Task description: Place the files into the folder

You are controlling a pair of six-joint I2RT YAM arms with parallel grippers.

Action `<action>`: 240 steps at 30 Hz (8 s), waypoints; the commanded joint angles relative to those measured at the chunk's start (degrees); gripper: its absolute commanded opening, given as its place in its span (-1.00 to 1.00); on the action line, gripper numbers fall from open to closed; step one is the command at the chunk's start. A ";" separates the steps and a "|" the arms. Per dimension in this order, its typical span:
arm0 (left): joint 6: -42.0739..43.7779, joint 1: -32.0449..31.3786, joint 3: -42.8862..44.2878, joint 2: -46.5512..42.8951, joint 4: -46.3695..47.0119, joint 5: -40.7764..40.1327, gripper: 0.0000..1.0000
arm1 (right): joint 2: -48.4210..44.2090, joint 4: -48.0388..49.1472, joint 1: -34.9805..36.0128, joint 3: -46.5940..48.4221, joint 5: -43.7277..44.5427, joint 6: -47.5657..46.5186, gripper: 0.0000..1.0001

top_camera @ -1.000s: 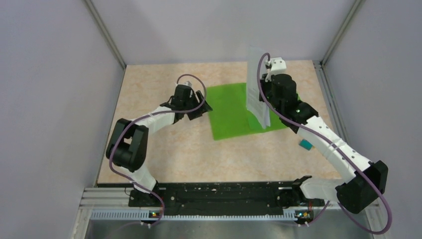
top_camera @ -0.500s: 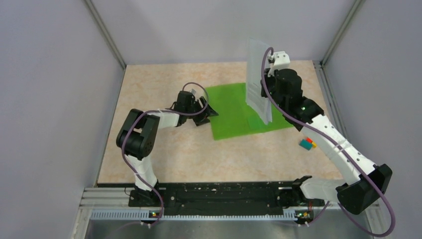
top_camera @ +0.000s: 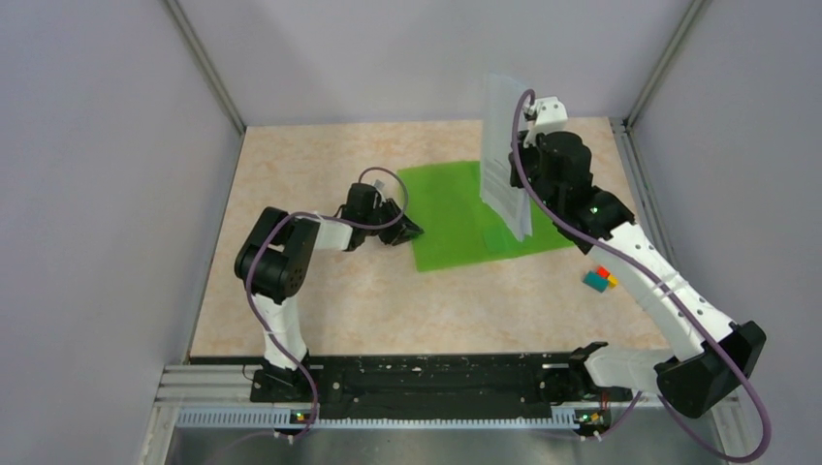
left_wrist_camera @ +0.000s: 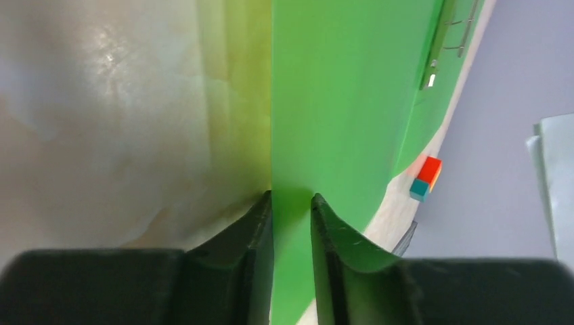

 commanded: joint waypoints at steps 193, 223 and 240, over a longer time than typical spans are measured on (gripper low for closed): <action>9.10 13.37 -23.67 -46.24 -35.97 -24.36 0.97 | 2.80 6.25 -15.89 -38.41 -18.24 21.35 0.70; 8.19 11.37 -23.92 -46.34 -35.33 -25.11 0.97 | -1.35 3.28 -9.81 -40.15 -15.39 24.52 0.81; 8.04 10.59 -23.24 -46.05 -35.54 -25.66 0.97 | -0.52 4.24 -9.56 -41.49 -16.46 25.31 0.81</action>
